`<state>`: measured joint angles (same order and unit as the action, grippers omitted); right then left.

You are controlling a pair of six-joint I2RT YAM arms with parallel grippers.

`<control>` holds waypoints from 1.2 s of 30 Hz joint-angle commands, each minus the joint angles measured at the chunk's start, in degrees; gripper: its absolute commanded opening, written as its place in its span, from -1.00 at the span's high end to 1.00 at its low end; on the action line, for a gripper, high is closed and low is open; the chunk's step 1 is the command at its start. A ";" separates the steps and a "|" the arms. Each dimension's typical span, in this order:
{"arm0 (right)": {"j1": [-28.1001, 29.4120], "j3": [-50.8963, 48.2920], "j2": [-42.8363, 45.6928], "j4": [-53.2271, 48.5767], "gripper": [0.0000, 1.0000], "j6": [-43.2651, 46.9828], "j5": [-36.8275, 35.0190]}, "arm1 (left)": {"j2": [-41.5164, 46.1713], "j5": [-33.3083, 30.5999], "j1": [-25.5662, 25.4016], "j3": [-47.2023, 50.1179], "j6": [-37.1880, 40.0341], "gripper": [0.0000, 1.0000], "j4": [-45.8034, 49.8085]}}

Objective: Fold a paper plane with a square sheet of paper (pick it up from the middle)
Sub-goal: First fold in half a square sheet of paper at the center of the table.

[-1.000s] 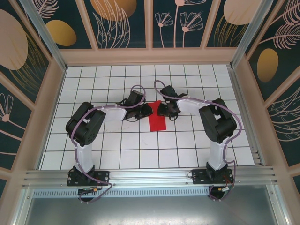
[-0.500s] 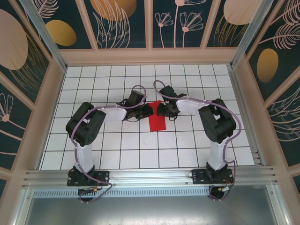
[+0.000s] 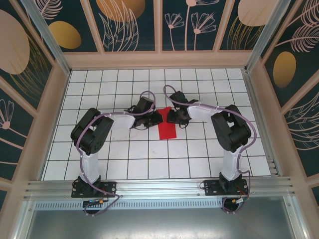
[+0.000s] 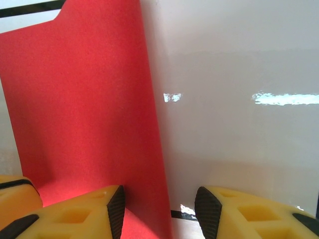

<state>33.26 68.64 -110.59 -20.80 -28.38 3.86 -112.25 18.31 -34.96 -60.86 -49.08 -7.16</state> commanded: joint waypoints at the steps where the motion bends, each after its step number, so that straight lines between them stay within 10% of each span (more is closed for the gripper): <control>1: 0.36 -2.37 -6.64 -0.22 0.02 -1.33 -1.05 | -0.93 -1.71 -0.56 0.57 0.55 0.69 1.66; 25: -3.74 -6.26 11.22 6.53 -0.01 -0.09 11.07 | -3.83 -9.11 -0.86 -2.61 3.55 0.74 11.27; 36: -3.64 -10.37 8.45 12.52 0.28 0.60 23.08 | -4.96 -10.87 -1.26 -3.83 4.34 0.75 13.91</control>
<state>29.45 59.11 -100.12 -10.57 -28.45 23.24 -113.80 11.49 -36.34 -65.17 -46.41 1.19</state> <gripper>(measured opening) 0.365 0.128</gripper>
